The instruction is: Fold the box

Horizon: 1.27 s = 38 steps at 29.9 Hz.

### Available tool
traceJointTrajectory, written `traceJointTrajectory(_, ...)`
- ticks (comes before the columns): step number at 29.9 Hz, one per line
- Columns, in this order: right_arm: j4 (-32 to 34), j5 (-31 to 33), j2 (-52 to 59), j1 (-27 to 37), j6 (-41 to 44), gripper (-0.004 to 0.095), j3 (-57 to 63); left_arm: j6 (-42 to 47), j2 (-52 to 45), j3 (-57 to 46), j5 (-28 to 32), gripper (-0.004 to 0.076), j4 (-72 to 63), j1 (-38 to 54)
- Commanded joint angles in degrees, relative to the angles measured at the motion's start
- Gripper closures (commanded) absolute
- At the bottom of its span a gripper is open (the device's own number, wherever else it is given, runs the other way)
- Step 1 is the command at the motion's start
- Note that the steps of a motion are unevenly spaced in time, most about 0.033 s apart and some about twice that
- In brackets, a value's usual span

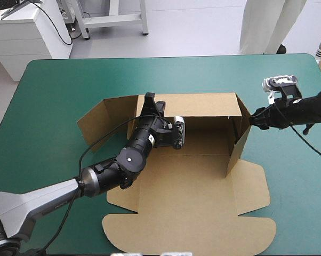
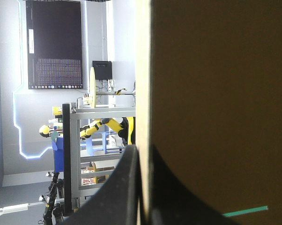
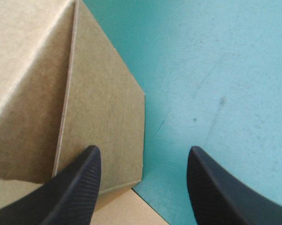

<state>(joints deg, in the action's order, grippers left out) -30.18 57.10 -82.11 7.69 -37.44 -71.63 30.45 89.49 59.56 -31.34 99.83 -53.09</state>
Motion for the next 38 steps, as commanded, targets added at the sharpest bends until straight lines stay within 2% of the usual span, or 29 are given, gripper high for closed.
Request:
traceJointTrajectory(1, -5.1, -2.6, 2.6, 0.2, -4.5, 0.0404, 1.1, 1.6, -1.7, 0.9, -0.4, 0.0756, -0.3, -0.4)
traceJointTrajectory(5, -6.9, -2.9, 3.3, 0.2, -8.2, 0.0404, 3.9, 1.6, -1.7, 0.9, -0.4, 0.0756, -0.3, -0.4)
traceJointTrajectory(18, -16.3, -1.6, 5.7, 0.2, -30.8, 0.0396, 12.4, 1.6, -1.7, 0.9, -0.4, 0.0756, 0.0, -0.4)
traceJointTrajectory(24, -19.4, -0.6, 5.7, 0.2, -34.7, 0.0375, 12.4, 1.6, -1.7, 0.9, -0.4, 0.0756, 0.0, -0.4)
traceJointTrajectory(29, -19.8, 0.1, 5.7, 0.2, -33.7, 0.0246, 12.4, 1.6, -1.7, 1.0, -0.4, 0.0756, 0.0, -0.4)
traceJointTrajectory(31, -20.5, 0.7, 5.7, 0.2, -33.7, 0.0225, 12.4, 1.6, -1.7, 1.0, -0.4, 0.0756, 0.1, -0.4)
traceJointTrajectory(38, -21.5, -0.9, 5.5, -0.5, -34.0, 0.022, 12.4, 1.7, -1.7, 1.2, -0.4, 0.0756, 0.6, -0.4)
